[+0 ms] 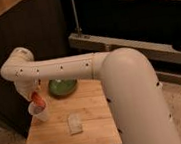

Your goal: Place the pepper in the ceramic cup

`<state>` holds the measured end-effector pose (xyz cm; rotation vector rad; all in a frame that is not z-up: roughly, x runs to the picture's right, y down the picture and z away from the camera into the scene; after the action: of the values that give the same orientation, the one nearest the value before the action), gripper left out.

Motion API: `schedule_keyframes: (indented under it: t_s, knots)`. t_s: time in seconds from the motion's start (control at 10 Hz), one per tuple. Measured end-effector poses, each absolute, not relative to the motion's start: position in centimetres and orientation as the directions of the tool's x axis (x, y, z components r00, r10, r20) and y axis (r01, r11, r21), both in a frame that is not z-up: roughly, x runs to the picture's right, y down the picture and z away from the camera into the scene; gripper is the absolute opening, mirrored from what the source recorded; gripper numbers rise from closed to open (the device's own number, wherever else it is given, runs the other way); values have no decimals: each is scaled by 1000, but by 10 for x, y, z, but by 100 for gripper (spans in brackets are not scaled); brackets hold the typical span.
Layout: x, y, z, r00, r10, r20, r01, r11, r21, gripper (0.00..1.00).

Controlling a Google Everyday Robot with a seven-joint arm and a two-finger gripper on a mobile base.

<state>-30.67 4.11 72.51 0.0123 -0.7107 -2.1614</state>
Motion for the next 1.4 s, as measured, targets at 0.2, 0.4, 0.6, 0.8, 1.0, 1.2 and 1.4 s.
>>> schedule_keyframes:
  t_s: [0.2,0.4,0.6,0.8,1.0,1.2,1.4]
  knots:
    - [-308,42,725,-647,-727,230,722,-486,492,23]
    - [-309,43,726,-649,-725,229,720,-489,493,23]
    - [-309,44,726,-651,-724,227,718,-490,493,23]
    - [-310,45,726,-652,-723,226,717,-492,494,23]
    - [-311,46,726,-652,-723,226,717,-492,493,23]
    - [-312,47,726,-654,-722,226,716,-494,493,23]
    - [-312,47,726,-654,-722,225,715,-494,494,23]
